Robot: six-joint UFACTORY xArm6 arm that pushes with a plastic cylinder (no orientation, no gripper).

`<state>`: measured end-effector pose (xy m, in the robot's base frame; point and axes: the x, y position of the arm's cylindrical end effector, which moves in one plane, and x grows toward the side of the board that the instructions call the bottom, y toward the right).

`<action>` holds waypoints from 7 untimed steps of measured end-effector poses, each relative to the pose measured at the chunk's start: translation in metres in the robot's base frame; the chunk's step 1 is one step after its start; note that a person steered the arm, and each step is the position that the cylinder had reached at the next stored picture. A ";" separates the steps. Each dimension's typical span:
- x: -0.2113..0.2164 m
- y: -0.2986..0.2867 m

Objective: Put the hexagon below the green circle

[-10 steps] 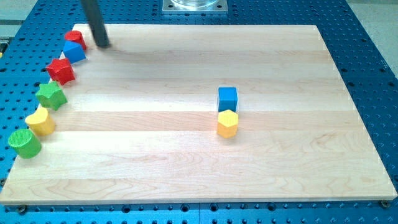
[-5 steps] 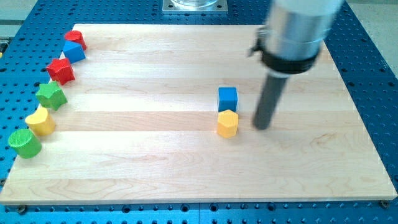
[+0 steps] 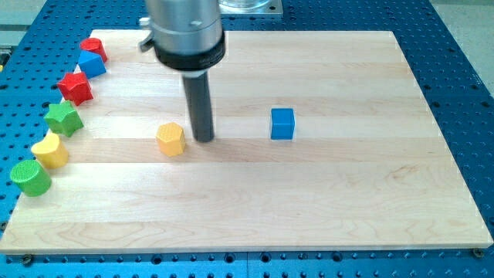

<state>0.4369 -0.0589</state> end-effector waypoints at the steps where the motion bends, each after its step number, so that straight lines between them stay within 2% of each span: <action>1: 0.013 -0.030; 2: 0.070 -0.053; 3: 0.086 -0.082; 4: 0.089 -0.123; 5: 0.071 -0.140; 6: 0.124 -0.139; 7: 0.137 -0.109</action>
<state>0.5743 -0.1676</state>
